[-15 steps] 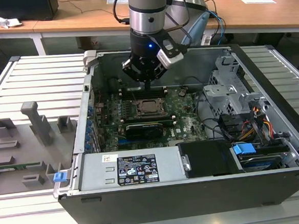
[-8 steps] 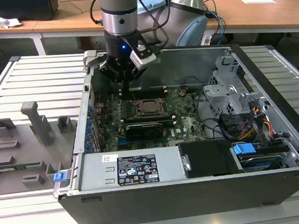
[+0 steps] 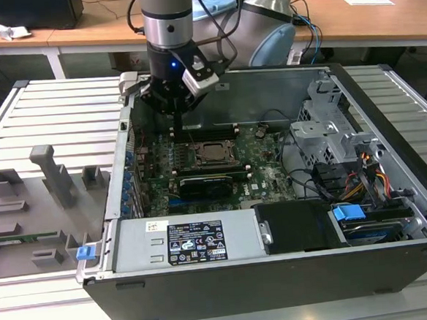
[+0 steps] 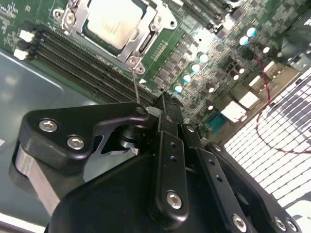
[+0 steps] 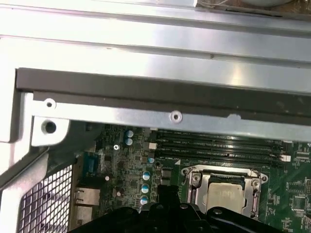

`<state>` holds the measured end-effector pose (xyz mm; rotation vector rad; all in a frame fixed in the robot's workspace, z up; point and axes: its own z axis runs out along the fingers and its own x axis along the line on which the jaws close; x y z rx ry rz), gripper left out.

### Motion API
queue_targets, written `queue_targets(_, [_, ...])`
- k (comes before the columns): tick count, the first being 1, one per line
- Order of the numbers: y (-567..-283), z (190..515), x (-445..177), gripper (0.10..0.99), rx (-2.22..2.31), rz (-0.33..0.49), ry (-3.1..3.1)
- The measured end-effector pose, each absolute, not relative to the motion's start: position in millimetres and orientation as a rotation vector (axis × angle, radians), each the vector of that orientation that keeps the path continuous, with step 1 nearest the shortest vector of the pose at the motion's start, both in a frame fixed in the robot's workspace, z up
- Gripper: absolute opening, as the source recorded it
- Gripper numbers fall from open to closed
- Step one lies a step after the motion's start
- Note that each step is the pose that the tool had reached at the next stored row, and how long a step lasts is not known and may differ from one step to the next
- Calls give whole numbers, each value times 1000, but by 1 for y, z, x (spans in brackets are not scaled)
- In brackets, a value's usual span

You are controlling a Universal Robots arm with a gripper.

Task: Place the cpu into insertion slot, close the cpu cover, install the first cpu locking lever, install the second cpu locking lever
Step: 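Install the first cpu locking lever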

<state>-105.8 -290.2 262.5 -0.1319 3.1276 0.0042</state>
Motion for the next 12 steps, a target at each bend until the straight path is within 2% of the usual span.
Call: queue_targets(12, [-286,261,-89,106,-132,4,3128])
